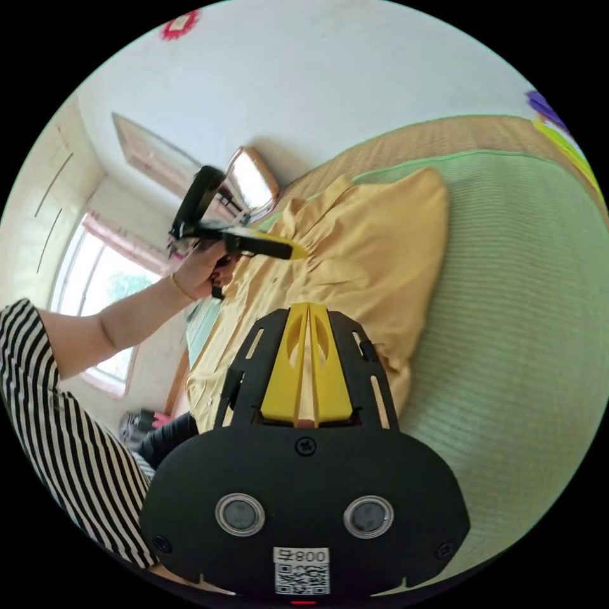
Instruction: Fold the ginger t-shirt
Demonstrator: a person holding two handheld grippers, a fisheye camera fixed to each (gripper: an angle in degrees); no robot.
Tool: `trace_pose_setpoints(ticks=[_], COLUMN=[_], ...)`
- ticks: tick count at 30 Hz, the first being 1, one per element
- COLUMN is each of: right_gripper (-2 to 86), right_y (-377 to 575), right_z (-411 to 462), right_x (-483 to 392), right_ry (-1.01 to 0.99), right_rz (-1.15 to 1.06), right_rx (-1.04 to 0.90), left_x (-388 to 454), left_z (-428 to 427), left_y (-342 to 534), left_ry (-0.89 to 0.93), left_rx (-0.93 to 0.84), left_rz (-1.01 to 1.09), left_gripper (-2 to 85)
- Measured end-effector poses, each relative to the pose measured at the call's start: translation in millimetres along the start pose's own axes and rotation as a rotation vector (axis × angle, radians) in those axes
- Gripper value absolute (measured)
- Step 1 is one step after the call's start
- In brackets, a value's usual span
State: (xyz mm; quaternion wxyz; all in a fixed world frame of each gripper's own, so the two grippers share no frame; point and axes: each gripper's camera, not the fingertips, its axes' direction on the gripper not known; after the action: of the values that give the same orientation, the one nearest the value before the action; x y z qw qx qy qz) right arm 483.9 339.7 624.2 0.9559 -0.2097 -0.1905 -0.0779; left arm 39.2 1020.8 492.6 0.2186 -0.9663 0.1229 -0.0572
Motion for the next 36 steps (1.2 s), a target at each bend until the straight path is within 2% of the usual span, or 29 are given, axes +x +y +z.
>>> trace_pose_setpoints(ticks=[2, 5, 8, 10, 12, 16, 19, 21, 27, 31, 34, 36], right_gripper=[0.1, 0.0, 0.0, 0.0, 0.0, 0.0, 0.0, 0.0, 0.1, 0.0, 0.0, 0.0], right_y=[3.9, 4.5, 2.9, 1.7, 1.7, 1.9, 0.8, 0.9, 4.1, 4.2, 6.1, 8.6], right_z=[-17.0, -12.3, -10.2, -10.5, -12.2, -14.9, -15.0, -15.5, -27.2, -16.1, -11.3, -11.8], right_x=[14.9, 30.0, 34.4, 36.1, 40.5, 50.7, 53.3, 57.1, 66.9, 76.5, 83.5, 88.4], right_ry=[0.097, 0.192, 0.186, 0.185, 0.164, 0.122, 0.129, 0.118, 0.093, 0.115, 0.083, 0.075], right_rz=[0.098, 0.179, 0.190, 0.185, 0.191, 0.210, 0.207, 0.211, 0.222, 0.233, 0.234, 0.242], right_rx=[0.057, 0.004, -0.002, -0.003, 0.004, 0.023, 0.022, 0.026, 0.097, 0.055, 0.067, 0.085], left_x=[4.6, 8.0, 0.3, -9.2, -16.6, -33.3, -53.0, -63.6, -82.4, -108.5, -139.9, -152.8], left_z=[6.4, 19.0, 33.5, 45.0, 46.6, 33.3, 47.3, 41.4, 15.3, 33.5, 17.3, -1.1], left_y=[-5.8, -20.0, -32.6, -35.2, -30.0, -14.6, -12.1, -0.3, 85.5, 150.2, 193.8, 226.8], left_ry=[0.055, 0.030, -0.027, -0.067, -0.043, -0.042, -0.066, -0.026, 0.040, 0.026, 0.215, 0.266], left_rx=[0.051, 0.099, 0.130, 0.080, 0.080, 0.202, 0.102, 0.139, 0.166, 0.042, 0.177, 0.285], left_rz=[0.054, 0.106, 0.117, 0.090, 0.088, 0.063, 0.048, 0.025, 0.078, 0.050, -0.074, -0.102], left_gripper=[0.2, 0.2, 0.2, 0.3, 0.3, 0.2, 0.2, 0.2, 0.2, 0.3, 0.3, 0.3])
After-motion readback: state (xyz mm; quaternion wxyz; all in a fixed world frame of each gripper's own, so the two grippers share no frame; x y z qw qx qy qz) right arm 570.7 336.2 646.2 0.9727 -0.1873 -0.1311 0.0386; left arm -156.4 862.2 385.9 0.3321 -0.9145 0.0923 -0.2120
